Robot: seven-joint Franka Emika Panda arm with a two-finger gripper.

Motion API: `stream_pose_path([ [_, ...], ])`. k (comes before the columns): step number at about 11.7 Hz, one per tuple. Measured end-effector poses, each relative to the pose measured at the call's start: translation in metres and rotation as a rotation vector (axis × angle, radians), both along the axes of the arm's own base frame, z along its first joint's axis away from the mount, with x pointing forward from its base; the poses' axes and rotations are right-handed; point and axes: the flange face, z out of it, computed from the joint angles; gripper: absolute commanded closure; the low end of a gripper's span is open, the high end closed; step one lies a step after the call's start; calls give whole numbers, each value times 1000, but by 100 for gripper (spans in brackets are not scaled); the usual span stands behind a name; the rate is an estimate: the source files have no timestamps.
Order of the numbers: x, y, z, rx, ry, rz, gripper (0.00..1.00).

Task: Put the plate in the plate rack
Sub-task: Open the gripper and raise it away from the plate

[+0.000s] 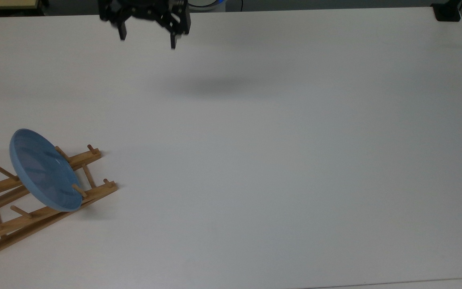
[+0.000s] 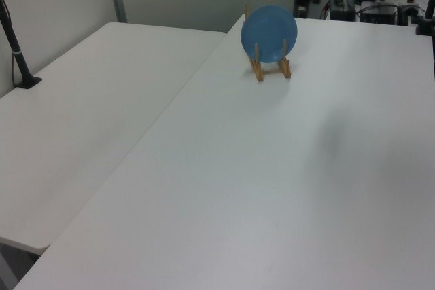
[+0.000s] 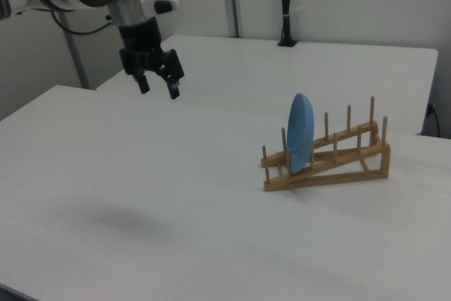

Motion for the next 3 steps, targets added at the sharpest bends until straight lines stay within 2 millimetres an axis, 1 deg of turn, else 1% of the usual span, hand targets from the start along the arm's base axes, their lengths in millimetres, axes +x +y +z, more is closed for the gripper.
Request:
stream_pose_path([
  [1, -14, 3, 3, 3, 33, 11, 0],
  [2, -23, 3, 4, 4, 55, 16, 0],
  [3, -27, 1, 6, 5, 64, 12, 0],
])
